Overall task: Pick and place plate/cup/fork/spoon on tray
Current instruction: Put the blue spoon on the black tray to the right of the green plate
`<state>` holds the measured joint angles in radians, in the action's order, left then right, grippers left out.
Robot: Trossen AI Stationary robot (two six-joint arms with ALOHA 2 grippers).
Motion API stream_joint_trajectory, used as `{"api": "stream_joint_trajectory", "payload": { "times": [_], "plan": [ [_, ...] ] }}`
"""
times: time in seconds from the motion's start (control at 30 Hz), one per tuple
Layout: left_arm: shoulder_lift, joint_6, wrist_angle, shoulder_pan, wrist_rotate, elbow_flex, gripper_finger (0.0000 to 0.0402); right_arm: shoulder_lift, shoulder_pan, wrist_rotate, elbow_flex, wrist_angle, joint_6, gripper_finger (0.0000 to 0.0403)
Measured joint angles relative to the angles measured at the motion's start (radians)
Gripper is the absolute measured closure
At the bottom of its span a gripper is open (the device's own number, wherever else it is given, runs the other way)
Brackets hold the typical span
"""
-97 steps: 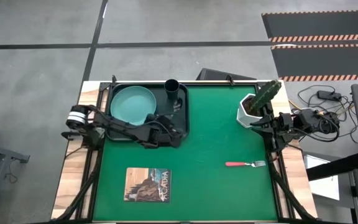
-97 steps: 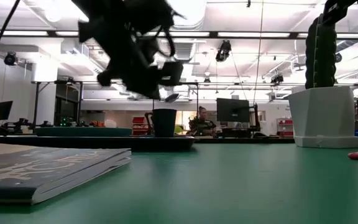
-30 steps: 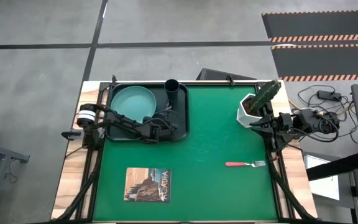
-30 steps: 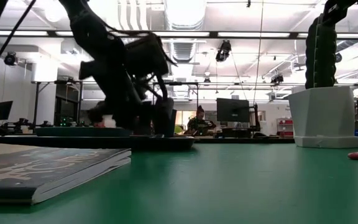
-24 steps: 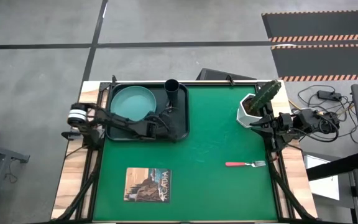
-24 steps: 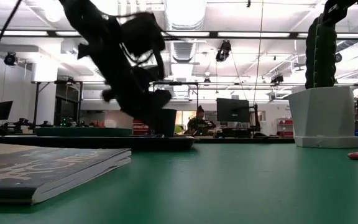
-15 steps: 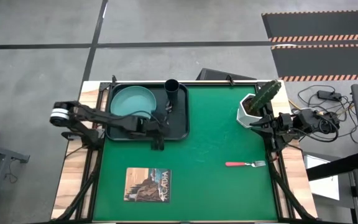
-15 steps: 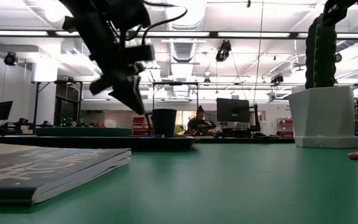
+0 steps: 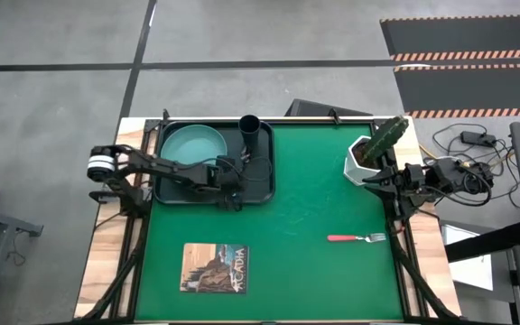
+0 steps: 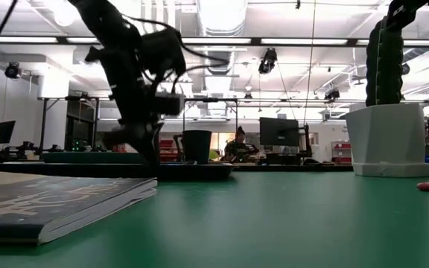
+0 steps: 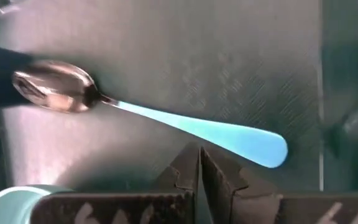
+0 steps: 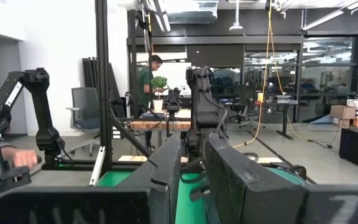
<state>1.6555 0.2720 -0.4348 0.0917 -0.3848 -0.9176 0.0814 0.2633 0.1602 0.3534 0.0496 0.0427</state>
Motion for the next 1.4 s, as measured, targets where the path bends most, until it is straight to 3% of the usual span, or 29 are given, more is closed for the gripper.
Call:
{"api": "stream_joint_trajectory", "payload": {
  "times": [0.43,1.17,1.4],
  "plan": [
    [0.07,-0.006,0.01,-0.003,-0.017,-0.001,0.0401,0.0,0.0,0.01,0.0,0.001,0.004,0.0339],
    [0.076,-0.091,0.123,-0.009,0.017,-0.016,0.0401,0.0,0.0,0.025,0.0,0.006,0.002,0.0339],
    [0.05,-0.094,0.058,-0.016,-0.021,-0.032,0.0401,0.0,0.0,0.025,0.0,0.006,0.002,0.0339]
  ]
}}
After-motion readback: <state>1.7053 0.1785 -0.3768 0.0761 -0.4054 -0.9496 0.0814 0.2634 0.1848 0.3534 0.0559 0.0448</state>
